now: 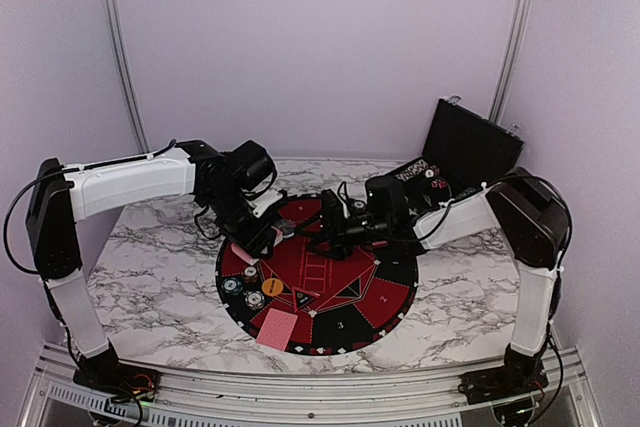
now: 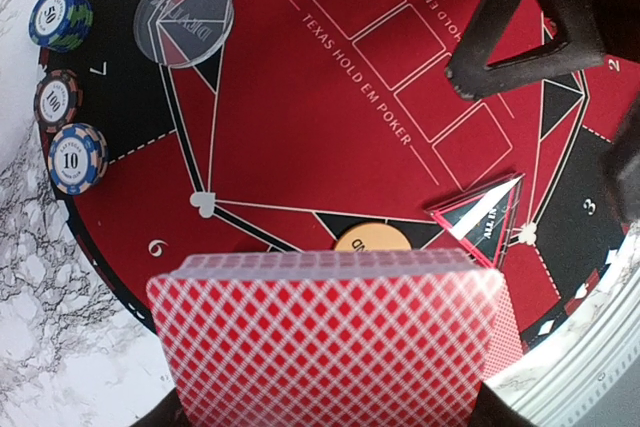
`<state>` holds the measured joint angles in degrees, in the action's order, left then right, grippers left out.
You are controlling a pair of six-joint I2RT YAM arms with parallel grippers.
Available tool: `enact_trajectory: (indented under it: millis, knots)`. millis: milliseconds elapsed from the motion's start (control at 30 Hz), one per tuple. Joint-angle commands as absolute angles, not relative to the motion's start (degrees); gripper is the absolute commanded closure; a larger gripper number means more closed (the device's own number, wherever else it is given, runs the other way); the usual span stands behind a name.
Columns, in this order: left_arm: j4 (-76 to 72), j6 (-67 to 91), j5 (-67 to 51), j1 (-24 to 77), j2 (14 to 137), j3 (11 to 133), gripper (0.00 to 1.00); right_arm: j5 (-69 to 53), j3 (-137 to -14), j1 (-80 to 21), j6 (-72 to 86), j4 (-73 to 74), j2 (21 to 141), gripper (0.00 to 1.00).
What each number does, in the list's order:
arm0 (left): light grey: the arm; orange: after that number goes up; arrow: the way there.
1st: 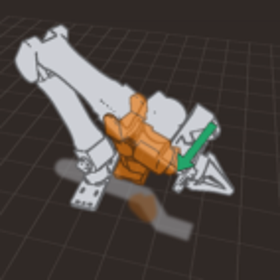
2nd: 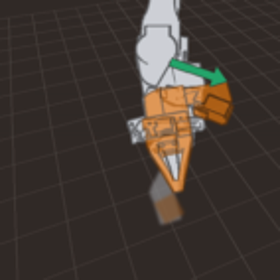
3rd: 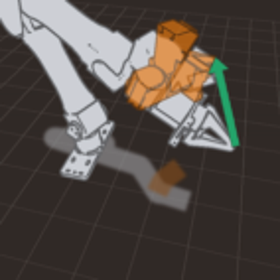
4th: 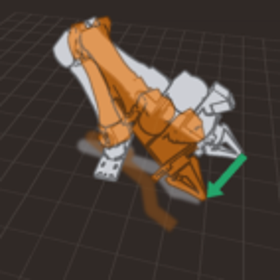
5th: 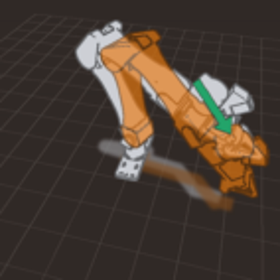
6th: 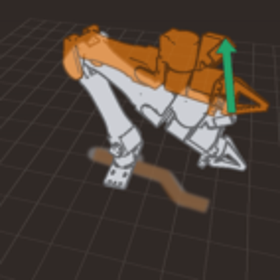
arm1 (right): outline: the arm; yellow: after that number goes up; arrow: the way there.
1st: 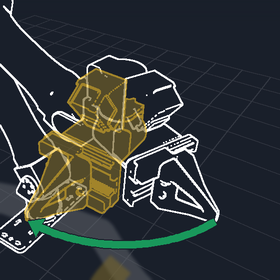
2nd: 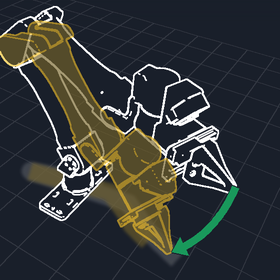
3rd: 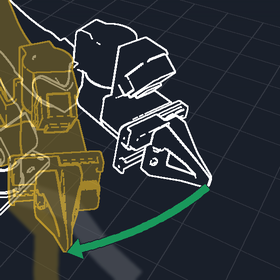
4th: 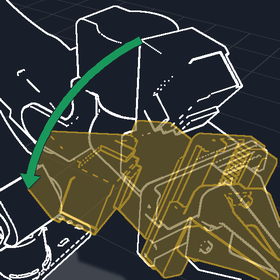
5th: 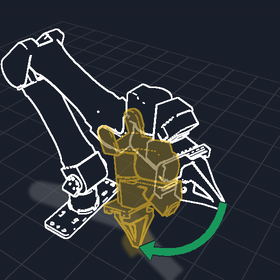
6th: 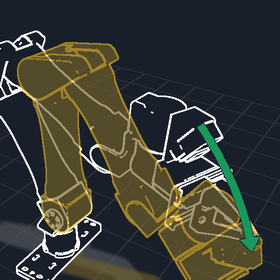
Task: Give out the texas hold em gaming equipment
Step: Pick up the poker card from the face-down deck piles.
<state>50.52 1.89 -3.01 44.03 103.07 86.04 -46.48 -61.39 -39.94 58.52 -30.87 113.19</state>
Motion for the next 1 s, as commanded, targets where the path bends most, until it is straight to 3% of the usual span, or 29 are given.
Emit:
enact_trajectory:
  millis: [0, 967]
  knots:
    - [51.98, 1.58, -3.21, 45.1, 103.4, 88.45, 0.69, -48.29, -64.35, -39.7, 62.31, -36.23, 115.04, 0.2]
    - [52.7, 1.92, -2.73, 47.67, 106.07, 91.64, 0.69, -49.21, -71.84, -43.09, 63.42, -35.11, 120.33, 0.24]
